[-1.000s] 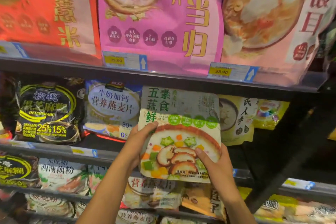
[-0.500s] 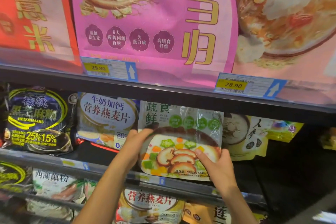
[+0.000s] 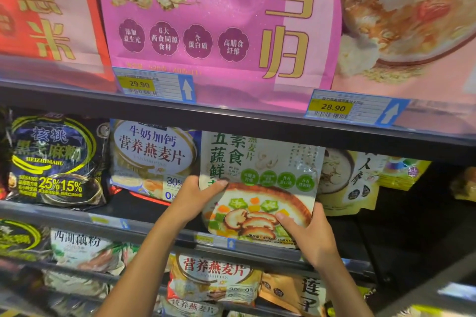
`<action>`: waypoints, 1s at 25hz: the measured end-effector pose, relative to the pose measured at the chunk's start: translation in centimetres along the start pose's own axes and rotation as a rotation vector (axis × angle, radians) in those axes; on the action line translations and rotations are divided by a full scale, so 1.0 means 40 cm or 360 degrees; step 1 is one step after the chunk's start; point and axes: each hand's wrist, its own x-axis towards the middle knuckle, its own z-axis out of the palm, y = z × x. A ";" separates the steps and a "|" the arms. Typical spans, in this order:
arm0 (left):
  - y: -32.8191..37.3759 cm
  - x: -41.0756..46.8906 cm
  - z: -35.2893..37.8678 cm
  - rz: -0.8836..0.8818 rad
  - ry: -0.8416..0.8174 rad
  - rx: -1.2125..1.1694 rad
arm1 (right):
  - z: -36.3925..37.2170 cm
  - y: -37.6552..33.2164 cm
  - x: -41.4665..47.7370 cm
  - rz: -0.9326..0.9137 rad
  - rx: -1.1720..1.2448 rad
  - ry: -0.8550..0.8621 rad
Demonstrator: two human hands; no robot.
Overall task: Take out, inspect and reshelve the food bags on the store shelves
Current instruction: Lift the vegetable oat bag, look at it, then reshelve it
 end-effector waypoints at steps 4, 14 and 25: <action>-0.047 -0.047 -0.053 -0.0020 -0.0243 0.0404 | -0.012 0.013 -0.013 -0.0029 -0.0438 -0.0067; -0.073 -0.050 -0.003 -0.0081 0.0022 0.0981 | 0.010 0.013 0.008 0.0004 -0.0681 -0.0010; -0.091 -0.021 0.064 -0.0121 0.0464 0.1044 | 0.037 0.004 0.065 0.0074 -0.0898 0.0075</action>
